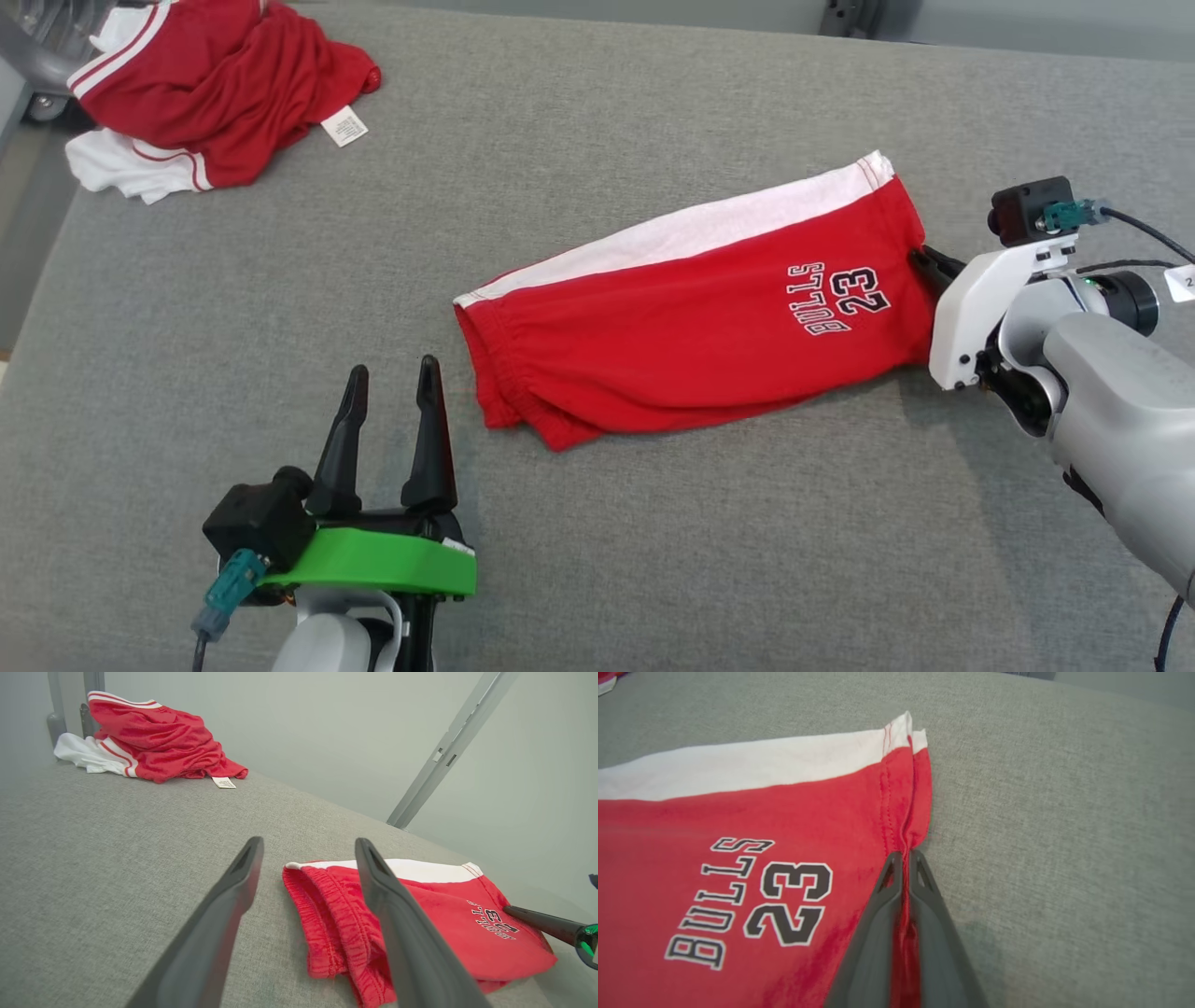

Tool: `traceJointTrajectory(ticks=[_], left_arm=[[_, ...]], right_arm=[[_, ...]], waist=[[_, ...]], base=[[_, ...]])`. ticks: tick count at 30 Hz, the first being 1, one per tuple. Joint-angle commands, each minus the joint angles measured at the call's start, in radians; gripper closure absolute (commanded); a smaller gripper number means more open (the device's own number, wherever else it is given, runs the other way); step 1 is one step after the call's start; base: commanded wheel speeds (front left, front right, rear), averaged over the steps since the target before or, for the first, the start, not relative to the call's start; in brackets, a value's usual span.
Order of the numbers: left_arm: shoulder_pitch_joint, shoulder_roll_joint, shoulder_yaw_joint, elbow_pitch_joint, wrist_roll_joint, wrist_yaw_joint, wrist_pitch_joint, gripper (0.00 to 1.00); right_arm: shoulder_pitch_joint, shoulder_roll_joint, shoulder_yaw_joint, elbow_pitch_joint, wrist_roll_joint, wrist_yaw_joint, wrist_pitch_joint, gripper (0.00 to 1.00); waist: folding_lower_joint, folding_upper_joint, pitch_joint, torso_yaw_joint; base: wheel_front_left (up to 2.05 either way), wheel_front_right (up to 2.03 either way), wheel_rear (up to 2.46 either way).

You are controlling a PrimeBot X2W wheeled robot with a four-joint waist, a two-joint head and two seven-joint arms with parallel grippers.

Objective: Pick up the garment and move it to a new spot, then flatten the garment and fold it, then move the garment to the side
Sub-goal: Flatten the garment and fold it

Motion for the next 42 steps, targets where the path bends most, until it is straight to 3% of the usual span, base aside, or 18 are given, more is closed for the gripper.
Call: traceJointTrajectory(ticks=[1, 11, 19, 31, 42], left_arm=[[0.016, 0.004, 0.001, 0.003, 0.008, -0.009, 0.001, 0.0], [0.026, 0.033, 0.002, 0.025, 0.073, -0.027, 0.001, 0.0], [0.022, 0.053, 0.0, 0.029, 0.102, -0.019, 0.001, 0.0], [0.027, 0.058, 0.021, 0.053, 0.11, -0.002, 0.001, 0.0], [0.085, 0.04, 0.068, 0.05, 0.094, -0.007, 0.001, 0.0]], right_arm=[[0.024, -0.01, 0.003, -0.007, 0.008, -0.002, -0.019, 1.0], [0.121, -0.049, -0.015, -0.046, 0.065, -0.002, -0.143, 1.0], [0.156, -0.043, -0.045, -0.039, 0.095, -0.002, -0.194, 1.0], [0.154, -0.035, -0.057, -0.046, 0.09, -0.002, -0.221, 1.0], [0.155, -0.001, -0.046, -0.232, 0.105, -0.001, -0.195, 1.0]], waist=[[0.0, 0.0, -0.032, -0.061], [0.0, 0.0, -0.064, -0.23], [0.0, 0.0, -0.064, -0.291], [0.0, 0.0, -0.108, -0.248], [0.0, 0.0, -0.179, -0.153]], base=[[0.0, 0.0, 0.0], [0.0, 0.0, 0.0], [0.0, 0.0, 0.0], [0.0, 0.0, 0.0], [0.0, 0.0, 0.0]])
